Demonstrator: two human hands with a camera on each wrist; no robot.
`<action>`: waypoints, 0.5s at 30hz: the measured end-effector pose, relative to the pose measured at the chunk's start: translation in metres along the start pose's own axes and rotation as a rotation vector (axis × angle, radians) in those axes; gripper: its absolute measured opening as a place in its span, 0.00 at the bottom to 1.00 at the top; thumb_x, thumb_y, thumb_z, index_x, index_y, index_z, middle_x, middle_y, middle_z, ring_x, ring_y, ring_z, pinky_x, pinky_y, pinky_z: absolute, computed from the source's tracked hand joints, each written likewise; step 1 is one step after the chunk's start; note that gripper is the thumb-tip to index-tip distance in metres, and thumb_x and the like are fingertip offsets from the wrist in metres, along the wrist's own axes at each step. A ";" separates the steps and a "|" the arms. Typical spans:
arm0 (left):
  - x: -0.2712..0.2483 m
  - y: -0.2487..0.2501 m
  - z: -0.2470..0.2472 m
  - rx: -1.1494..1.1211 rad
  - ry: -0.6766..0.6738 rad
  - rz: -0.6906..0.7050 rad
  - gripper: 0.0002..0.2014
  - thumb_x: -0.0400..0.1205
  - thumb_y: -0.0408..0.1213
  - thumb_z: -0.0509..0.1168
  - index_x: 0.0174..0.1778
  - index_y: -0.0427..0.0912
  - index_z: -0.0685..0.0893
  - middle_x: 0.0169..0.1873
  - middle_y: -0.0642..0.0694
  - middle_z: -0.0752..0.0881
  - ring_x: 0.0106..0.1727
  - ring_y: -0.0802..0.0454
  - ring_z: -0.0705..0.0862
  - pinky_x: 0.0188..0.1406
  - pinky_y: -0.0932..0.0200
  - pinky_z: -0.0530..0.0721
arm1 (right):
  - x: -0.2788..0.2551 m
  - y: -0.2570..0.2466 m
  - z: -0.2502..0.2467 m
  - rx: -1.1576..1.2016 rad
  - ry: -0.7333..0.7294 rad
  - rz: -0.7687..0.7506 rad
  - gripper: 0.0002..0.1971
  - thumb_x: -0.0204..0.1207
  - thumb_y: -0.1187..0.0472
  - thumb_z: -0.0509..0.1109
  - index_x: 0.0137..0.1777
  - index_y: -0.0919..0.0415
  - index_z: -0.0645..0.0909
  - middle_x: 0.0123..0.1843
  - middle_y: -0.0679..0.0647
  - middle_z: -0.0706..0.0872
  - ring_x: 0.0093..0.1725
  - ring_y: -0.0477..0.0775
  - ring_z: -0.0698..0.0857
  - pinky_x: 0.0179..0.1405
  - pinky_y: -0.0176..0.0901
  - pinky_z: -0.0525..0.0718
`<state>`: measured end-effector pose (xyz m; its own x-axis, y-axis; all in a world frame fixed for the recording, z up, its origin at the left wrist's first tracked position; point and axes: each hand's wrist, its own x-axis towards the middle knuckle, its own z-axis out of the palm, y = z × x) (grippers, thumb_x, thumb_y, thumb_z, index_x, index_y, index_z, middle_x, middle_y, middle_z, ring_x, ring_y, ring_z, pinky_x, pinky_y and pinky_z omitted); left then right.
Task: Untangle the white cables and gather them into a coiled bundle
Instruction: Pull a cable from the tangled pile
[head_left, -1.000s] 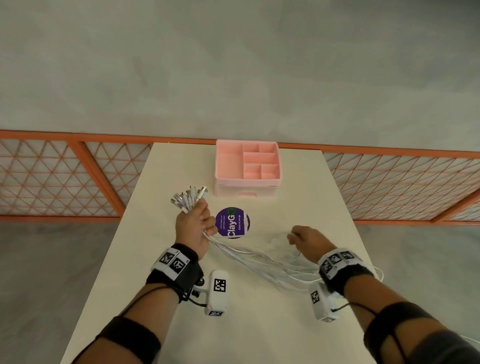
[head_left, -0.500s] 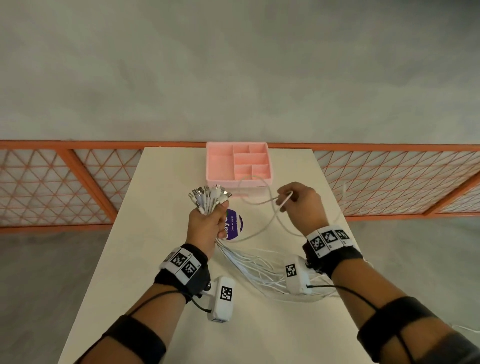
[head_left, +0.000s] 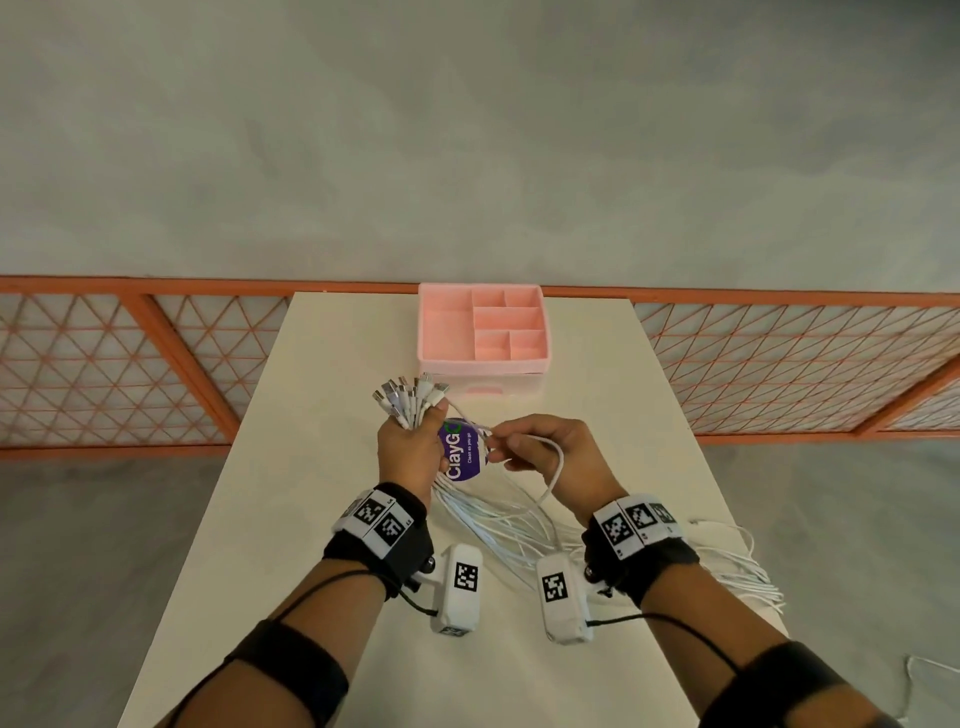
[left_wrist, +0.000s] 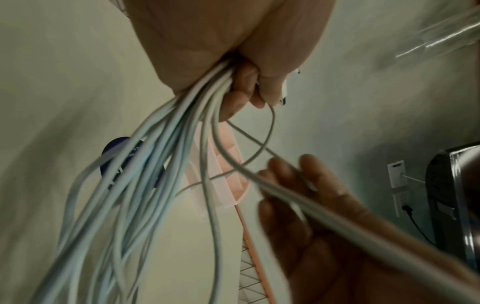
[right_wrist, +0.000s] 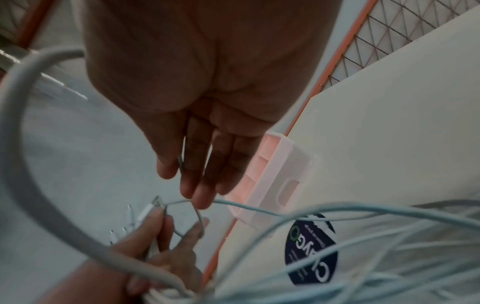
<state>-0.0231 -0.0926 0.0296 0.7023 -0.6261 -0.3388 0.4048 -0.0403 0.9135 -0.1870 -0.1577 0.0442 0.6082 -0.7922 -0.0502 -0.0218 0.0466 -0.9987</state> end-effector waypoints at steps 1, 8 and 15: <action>0.001 -0.002 0.000 0.040 0.000 0.005 0.06 0.81 0.38 0.73 0.48 0.41 0.85 0.23 0.52 0.82 0.16 0.59 0.76 0.16 0.64 0.72 | 0.001 -0.004 -0.001 0.028 0.043 -0.034 0.11 0.81 0.77 0.64 0.53 0.69 0.87 0.48 0.66 0.92 0.46 0.61 0.91 0.47 0.47 0.88; -0.019 0.006 -0.006 -0.010 -0.417 -0.051 0.08 0.83 0.35 0.70 0.43 0.47 0.93 0.56 0.41 0.92 0.23 0.54 0.60 0.22 0.60 0.69 | 0.016 -0.032 -0.012 0.276 0.278 -0.108 0.18 0.81 0.79 0.62 0.63 0.61 0.83 0.57 0.63 0.89 0.56 0.61 0.89 0.54 0.50 0.86; -0.013 0.016 -0.013 -0.193 -0.394 0.009 0.05 0.85 0.35 0.66 0.56 0.42 0.82 0.63 0.39 0.89 0.21 0.56 0.60 0.21 0.63 0.71 | 0.014 -0.032 -0.025 0.489 0.394 -0.009 0.23 0.80 0.76 0.53 0.69 0.65 0.82 0.65 0.59 0.88 0.62 0.64 0.88 0.61 0.59 0.85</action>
<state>-0.0183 -0.0756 0.0455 0.4442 -0.8766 -0.1853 0.5278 0.0889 0.8447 -0.1977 -0.1861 0.0750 0.2660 -0.9544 -0.1353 0.4045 0.2379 -0.8831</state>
